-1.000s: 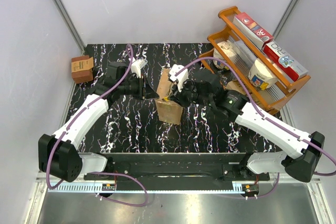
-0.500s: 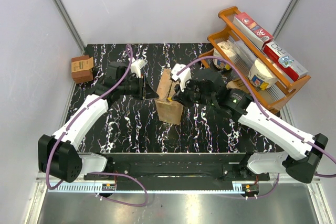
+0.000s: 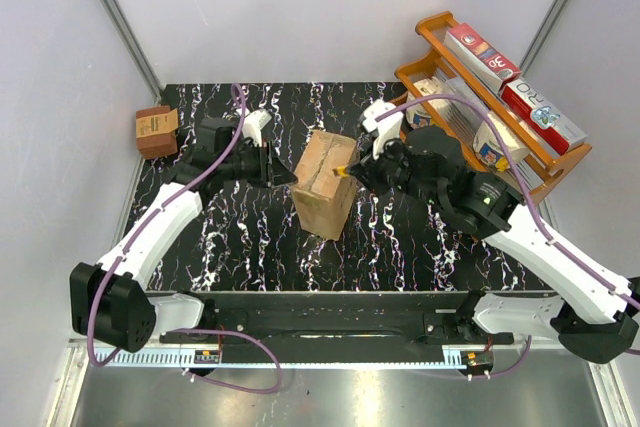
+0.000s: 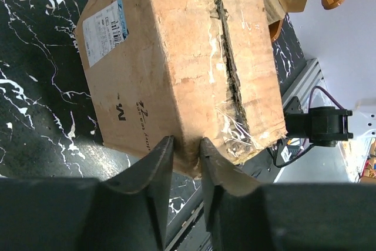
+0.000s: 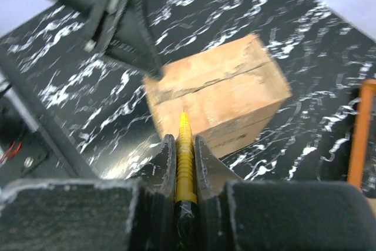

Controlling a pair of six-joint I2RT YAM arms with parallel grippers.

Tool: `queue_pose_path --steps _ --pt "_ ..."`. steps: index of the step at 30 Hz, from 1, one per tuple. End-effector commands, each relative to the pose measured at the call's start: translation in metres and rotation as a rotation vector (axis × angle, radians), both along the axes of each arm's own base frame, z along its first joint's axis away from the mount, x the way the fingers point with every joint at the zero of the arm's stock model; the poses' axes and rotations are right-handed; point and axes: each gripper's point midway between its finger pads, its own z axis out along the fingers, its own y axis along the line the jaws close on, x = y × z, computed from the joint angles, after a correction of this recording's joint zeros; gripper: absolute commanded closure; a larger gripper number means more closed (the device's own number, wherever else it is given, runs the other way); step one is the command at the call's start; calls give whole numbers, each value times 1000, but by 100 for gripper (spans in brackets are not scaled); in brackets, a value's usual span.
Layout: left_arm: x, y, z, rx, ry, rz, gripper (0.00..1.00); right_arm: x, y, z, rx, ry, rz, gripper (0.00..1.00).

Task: Unpack the express box

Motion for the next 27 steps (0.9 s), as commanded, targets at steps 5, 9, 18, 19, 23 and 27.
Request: queue_pose_path --steps 5,9,18,19,23,27 --pt "2 -1 34 -40 -164 -29 40 57 -79 33 101 -100 -617 95" --pt "1 -2 45 -60 -206 -33 22 68 -97 8 47 -38 -764 94" --pt "17 21 42 40 -231 130 11 89 -101 -70 -10 217 -811 94" --pt "20 25 40 61 -230 162 11 89 -99 -76 -22 230 -803 94" --pt "19 35 34 107 -210 202 10 89 -87 -105 -53 308 -771 96" --pt "13 35 31 125 -203 169 8 89 -81 -101 -4 320 -766 98"
